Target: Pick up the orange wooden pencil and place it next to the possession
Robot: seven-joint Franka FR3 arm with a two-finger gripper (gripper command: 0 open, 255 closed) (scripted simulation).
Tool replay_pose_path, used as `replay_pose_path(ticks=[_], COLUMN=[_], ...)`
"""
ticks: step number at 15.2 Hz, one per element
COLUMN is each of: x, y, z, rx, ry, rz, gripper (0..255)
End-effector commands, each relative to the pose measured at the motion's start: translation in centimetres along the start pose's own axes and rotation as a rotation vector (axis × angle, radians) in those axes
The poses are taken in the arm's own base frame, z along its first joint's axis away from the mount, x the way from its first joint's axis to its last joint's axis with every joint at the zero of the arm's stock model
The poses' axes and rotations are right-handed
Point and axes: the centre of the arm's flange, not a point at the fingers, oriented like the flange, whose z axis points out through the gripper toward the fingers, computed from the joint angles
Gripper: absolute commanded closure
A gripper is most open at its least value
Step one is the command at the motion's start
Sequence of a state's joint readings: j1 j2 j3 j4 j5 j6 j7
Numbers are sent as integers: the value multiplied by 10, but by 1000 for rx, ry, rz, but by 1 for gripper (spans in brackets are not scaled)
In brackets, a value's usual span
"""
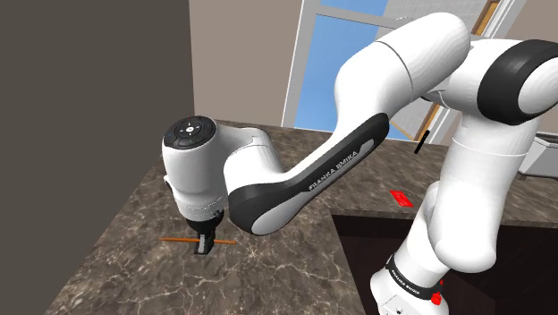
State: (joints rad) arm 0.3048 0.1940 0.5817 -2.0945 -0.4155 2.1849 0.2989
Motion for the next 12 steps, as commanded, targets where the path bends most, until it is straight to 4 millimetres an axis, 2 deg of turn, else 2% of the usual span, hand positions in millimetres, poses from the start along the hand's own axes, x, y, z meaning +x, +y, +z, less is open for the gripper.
replay_pose_path(ticks=[1,4,12], x=[0,0,-1], y=[0,0,10], z=[1,1,-40], rx=[0,0,0], ry=[-1,-1,-1], rz=[0,0,0], gripper=[255,255,255])
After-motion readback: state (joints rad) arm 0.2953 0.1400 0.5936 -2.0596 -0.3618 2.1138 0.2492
